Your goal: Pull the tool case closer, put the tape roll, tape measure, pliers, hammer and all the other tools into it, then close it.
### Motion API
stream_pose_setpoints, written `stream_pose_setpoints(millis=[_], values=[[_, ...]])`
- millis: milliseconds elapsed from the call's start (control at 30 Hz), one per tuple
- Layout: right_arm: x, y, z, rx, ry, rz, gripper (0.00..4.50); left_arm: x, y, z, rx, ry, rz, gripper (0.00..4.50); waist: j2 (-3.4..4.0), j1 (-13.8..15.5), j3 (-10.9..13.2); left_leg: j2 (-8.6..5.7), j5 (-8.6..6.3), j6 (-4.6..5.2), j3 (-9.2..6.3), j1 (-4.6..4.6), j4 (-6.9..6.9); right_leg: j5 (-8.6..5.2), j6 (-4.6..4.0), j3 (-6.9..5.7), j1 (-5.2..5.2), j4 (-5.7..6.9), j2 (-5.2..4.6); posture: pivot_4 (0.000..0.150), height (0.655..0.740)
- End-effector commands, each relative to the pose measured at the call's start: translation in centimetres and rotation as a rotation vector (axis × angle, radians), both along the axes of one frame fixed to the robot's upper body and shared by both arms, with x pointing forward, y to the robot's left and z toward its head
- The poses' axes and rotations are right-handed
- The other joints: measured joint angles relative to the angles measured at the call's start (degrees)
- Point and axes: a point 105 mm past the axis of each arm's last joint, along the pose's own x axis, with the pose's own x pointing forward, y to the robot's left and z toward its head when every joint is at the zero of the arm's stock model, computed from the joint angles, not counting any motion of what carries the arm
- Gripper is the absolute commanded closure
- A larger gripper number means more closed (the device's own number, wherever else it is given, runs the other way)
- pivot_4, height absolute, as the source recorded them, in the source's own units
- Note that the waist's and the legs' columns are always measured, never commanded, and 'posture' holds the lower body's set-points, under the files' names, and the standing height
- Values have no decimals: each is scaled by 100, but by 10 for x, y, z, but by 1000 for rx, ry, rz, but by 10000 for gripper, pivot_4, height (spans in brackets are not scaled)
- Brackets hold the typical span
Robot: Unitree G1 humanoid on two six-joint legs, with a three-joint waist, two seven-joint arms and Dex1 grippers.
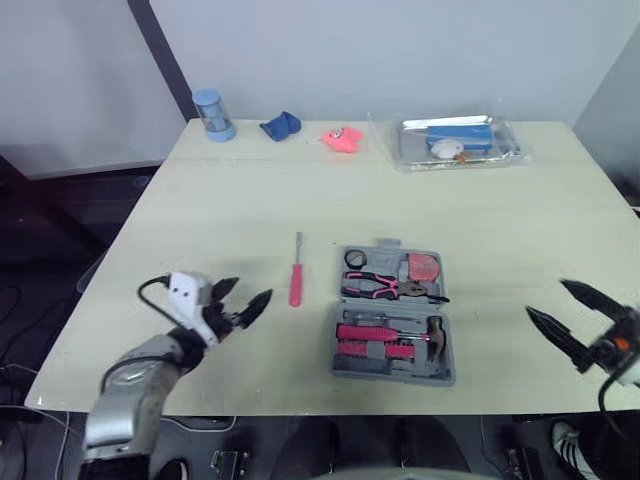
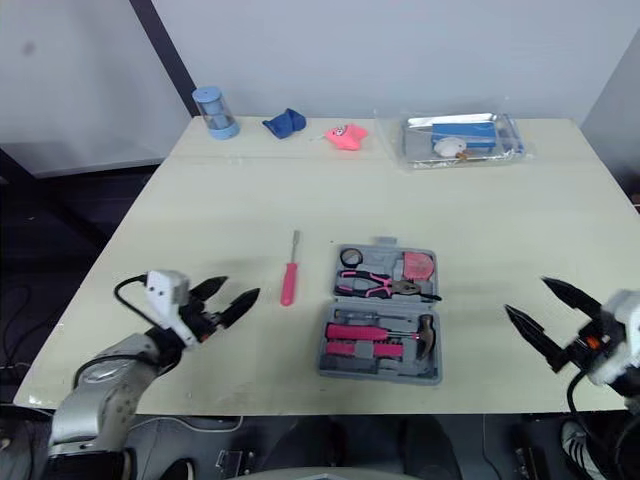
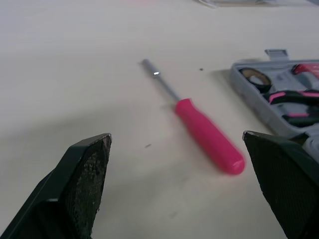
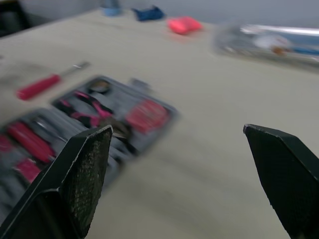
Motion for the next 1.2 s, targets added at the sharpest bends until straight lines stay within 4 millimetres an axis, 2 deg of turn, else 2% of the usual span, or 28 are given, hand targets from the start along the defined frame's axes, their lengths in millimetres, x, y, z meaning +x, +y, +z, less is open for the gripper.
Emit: stream_pose_setpoints(millis=[33, 133, 300, 533, 867, 1200], values=[[1, 31, 20, -2, -41, 148, 668, 7, -13, 13, 43, -23, 71, 0, 0, 3, 0, 0, 0, 0, -1, -1, 0, 0, 0, 1, -1, -2, 1, 1500, 7400], [2, 51, 29, -9, -68, 272, 668, 19, -24, 15, 68, -18, 145, 0, -4, 38, 1, -6, 0, 0, -1, -2, 0, 0, 0, -1, -1, -1, 10, 1500, 7400], [1, 61, 30, -74, -121, 387, 668, 34, -37, 12, 75, 6, 235, 0, -10, 133, 0, -13, 0, 0, -2, -3, 3, 1, 3, -3, 1, -3, 26, 1500, 7400], [0, 55, 15, -133, -84, 460, 668, 49, -63, -1, 51, 57, 250, 0, -18, 127, 2, -17, 11, -18, 2, -5, 5, 2, 3, -13, 1, -6, 25, 1500, 7400], [-3, 49, 5, -143, -75, 451, 668, 62, -74, -16, 35, 174, 314, 0, -19, 131, 2, -17, 13, -22, 1, -7, 8, 2, 3, -13, 1, -6, 26, 1500, 7400], [-6, 46, -2, -149, -69, 438, 668, 73, -81, -19, 35, 240, 309, 0, -20, 128, 3, -17, 16, -27, 0, -6, 8, 2, 3, -14, 0, -5, 27, 1500, 7400]])
